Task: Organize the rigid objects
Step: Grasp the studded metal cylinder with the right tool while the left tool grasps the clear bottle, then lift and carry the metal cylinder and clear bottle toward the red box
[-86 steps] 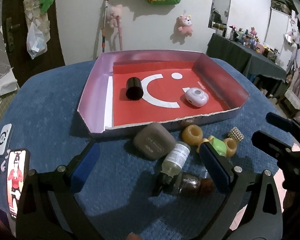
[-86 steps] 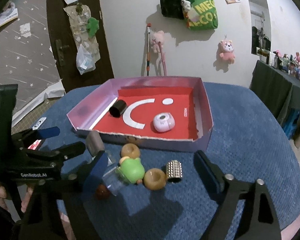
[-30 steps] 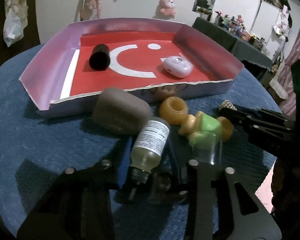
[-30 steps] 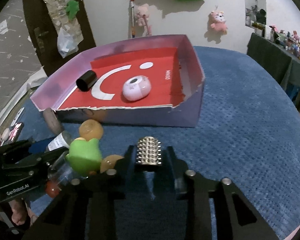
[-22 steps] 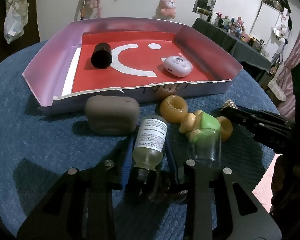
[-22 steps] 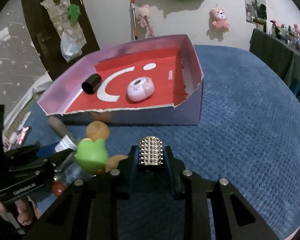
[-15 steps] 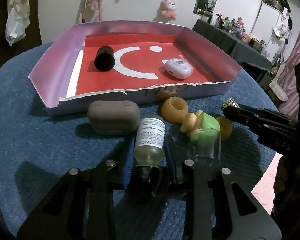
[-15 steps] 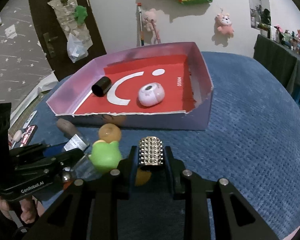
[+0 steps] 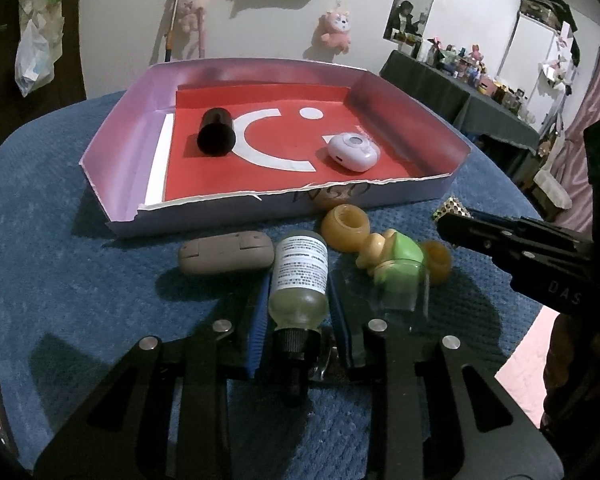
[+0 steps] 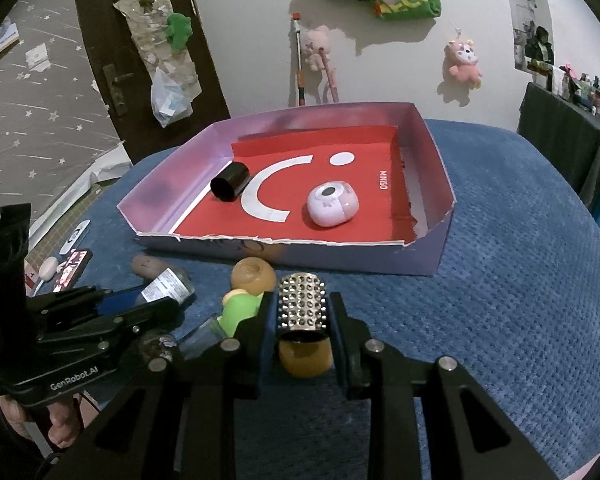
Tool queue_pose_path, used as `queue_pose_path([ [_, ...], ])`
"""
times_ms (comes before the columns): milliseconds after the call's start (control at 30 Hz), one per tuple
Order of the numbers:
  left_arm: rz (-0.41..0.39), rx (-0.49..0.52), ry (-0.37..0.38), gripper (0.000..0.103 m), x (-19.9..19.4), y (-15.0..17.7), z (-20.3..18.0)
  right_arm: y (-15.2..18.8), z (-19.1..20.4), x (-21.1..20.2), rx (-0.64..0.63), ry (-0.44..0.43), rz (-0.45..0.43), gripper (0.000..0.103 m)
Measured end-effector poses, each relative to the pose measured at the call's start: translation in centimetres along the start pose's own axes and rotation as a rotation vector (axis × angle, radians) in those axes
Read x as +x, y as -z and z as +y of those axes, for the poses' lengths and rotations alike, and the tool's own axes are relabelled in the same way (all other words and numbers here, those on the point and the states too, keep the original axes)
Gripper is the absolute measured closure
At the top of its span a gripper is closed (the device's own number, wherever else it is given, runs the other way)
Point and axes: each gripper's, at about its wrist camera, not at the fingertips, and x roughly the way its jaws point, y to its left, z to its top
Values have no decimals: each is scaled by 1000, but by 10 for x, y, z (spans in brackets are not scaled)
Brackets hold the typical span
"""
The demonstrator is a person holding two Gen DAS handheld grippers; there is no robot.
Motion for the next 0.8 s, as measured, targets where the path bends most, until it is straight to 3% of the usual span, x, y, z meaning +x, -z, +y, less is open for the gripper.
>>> queue_pose_path([
  [800, -77, -9, -12, 76, -26, -9, 7, -6, 21, -4, -48, -57, -11, 76],
])
